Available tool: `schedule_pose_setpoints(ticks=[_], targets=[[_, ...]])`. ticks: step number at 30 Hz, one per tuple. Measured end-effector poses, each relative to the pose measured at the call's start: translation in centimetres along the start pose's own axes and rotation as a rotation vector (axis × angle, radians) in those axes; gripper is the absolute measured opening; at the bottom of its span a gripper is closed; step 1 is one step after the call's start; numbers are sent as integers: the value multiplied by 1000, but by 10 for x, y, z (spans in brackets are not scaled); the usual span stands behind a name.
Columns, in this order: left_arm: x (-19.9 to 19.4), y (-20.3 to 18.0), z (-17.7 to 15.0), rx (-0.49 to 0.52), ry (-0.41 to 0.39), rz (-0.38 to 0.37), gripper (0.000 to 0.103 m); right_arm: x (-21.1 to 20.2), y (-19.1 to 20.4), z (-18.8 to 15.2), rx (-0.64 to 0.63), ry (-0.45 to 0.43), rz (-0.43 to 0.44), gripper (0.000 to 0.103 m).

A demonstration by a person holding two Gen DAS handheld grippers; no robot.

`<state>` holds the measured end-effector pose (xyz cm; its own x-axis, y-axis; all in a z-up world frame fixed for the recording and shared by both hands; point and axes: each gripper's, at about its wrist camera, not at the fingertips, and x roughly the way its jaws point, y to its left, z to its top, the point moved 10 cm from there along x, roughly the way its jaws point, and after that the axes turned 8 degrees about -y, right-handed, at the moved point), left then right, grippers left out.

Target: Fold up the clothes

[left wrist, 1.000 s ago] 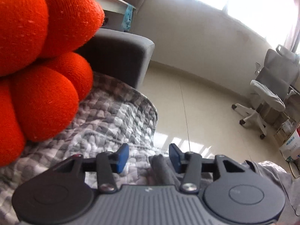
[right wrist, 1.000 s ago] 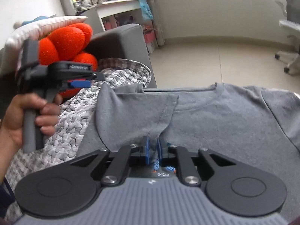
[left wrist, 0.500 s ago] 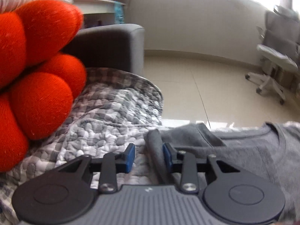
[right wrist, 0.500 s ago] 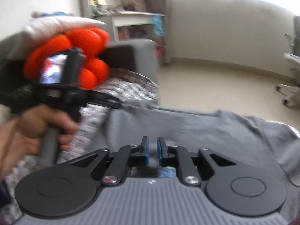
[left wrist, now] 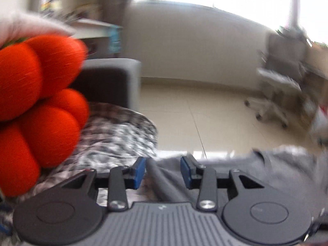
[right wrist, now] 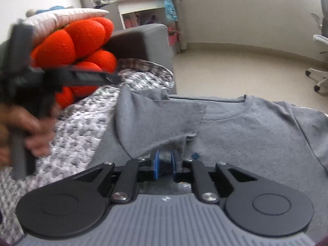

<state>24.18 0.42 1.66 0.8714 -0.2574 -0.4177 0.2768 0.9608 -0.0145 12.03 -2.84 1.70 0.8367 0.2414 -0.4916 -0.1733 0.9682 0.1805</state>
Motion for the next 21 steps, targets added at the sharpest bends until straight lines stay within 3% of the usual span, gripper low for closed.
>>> schedule_pose_setpoints(ticks=[1, 2, 3, 7, 11, 12, 15, 21], targets=[[7, -4, -9, 9, 24, -10, 19, 2, 5, -4, -22, 12, 5, 14], [14, -5, -18, 6, 51, -17, 4, 3, 9, -8, -45, 24, 11, 13], [21, -7, -27, 3, 77, -24, 2, 6, 12, -13, -64, 42, 7, 11], [37, -10, -42, 82, 87, -12, 0, 14, 3, -22, -25, 75, -8, 11], [34, 2, -33, -2, 96, 14, 0, 8, 3, -21, -29, 74, -13, 13], [28, 5, -29, -27, 89, 21, 0, 5, 4, -20, -22, 81, -11, 24], [5, 14, -19, -81, 73, 26, 2, -14, 13, -15, 15, 90, 30, 35], [-69, 3, -23, -47, 83, -6, 2, -68, 33, -41, 88, 191, 85, 38]])
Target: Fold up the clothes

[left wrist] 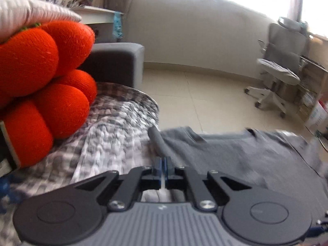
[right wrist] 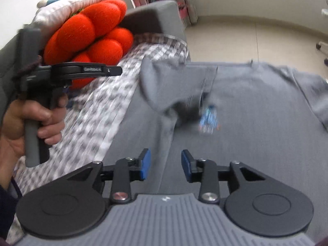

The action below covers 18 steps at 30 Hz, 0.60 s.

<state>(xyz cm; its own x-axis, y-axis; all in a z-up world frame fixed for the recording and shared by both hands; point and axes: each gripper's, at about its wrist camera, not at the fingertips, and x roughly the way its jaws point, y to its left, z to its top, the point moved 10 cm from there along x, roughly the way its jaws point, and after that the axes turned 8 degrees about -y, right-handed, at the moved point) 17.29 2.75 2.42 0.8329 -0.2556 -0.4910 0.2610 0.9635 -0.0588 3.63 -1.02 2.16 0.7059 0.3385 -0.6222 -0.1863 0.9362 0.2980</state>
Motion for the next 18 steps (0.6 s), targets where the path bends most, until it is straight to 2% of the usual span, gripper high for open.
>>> schedule_pose_setpoints(ticks=[3, 5, 8, 10, 18], targets=[[-40, -33, -31, 70, 35, -97, 2, -24, 25, -33, 7, 41, 68, 38], [-57, -49, -57, 108, 72, -134, 3, -34, 40, -59, -15, 87, 77, 38], [-65, -54, -94, 125, 138, -141, 3, -44, 58, -98, -56, 169, 61, 37], [-70, -52, -111, 120, 153, -135, 3, -50, 59, -111, -73, 190, 36, 35], [-103, -50, -132, 137, 206, -130, 3, -76, 74, -145, -74, 224, 7, 35]])
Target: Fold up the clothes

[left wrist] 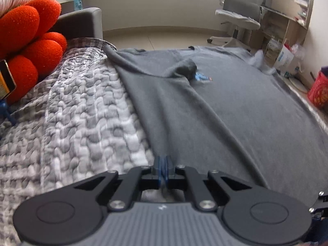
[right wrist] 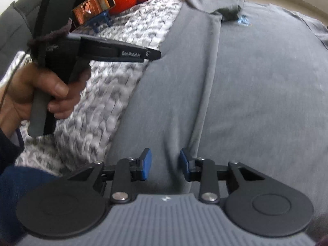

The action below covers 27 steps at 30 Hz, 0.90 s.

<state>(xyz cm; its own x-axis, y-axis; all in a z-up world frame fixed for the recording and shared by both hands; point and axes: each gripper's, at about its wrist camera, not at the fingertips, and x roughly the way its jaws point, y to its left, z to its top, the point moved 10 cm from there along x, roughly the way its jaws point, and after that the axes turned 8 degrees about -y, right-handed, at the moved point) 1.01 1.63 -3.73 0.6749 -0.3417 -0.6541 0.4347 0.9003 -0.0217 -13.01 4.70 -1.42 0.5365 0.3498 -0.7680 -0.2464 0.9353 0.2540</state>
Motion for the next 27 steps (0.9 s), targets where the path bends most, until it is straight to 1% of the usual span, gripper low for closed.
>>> schedule_pose_setpoints(ticks=[3, 6, 12, 17, 21, 25, 27], targets=[[-11, -4, -6, 16, 11, 3, 3, -9, 5, -15, 9, 0, -3, 33], [-18, -8, -13, 24, 23, -4, 3, -17, 6, -23, 21, -8, -10, 32], [-30, -19, -20, 36, 34, -31, 3, -20, 9, -36, 44, 12, -4, 28], [-40, -30, -19, 45, 28, -69, 4, -22, 8, -42, 58, 25, 8, 27], [-39, -41, -27, 70, 54, -98, 5, -18, 10, -50, 46, 56, 8, 24], [-39, -45, -34, 82, 60, -99, 6, -17, 5, -52, 67, 66, 12, 22], [-41, -46, -33, 73, 68, -106, 8, -20, 6, -49, 68, 50, 28, 23]])
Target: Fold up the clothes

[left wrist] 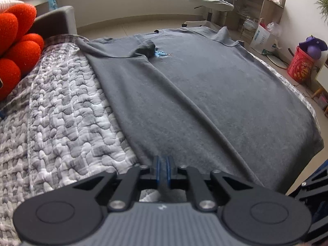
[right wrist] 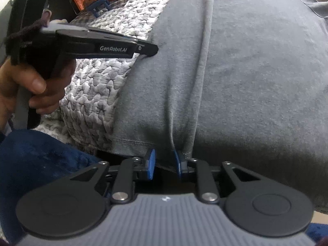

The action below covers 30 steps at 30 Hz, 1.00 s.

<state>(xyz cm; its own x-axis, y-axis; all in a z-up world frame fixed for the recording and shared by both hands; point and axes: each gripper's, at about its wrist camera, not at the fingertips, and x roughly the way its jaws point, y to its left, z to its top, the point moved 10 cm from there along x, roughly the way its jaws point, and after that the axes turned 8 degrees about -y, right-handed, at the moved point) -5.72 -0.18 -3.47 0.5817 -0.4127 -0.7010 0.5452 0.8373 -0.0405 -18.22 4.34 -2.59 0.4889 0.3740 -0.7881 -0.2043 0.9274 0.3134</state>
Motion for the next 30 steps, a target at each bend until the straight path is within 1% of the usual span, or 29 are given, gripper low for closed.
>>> schedule_pose_setpoints(ticks=[3, 5, 6, 9, 12, 14, 16, 20, 23, 26, 30], targets=[[-5, -3, 0, 3, 7, -16, 9, -7, 6, 6, -10, -31, 33, 23], [-7, -6, -1, 14, 9, -26, 9, -6, 6, 8, -18, -35, 33, 23], [-6, -8, -3, 22, 15, -27, 9, -4, 6, 8, -18, -31, 31, 23], [-6, -10, -7, 40, 26, -32, 10, 8, 0, 0, -1, 20, 11, 23], [-8, -12, -10, 47, 33, -41, 12, 6, 0, -1, 2, 22, 25, 23], [-9, -10, -10, 38, 38, -50, 12, 0, -1, 4, 26, 3, 46, 23], [-10, -8, -9, 30, 41, -57, 12, -10, -2, 13, 43, -34, 69, 23], [-13, -6, -7, 25, 38, -58, 12, -21, -13, 34, 45, -87, 55, 23], [-16, -3, 1, 12, 9, -62, 13, -21, -22, 52, 43, -118, 39, 23], [-15, 5, 13, -31, -14, -57, 14, -21, -30, 77, 52, -159, 38, 26], [-10, 26, 40, -131, -49, -14, 14, -23, -47, 122, 72, -225, 38, 26]])
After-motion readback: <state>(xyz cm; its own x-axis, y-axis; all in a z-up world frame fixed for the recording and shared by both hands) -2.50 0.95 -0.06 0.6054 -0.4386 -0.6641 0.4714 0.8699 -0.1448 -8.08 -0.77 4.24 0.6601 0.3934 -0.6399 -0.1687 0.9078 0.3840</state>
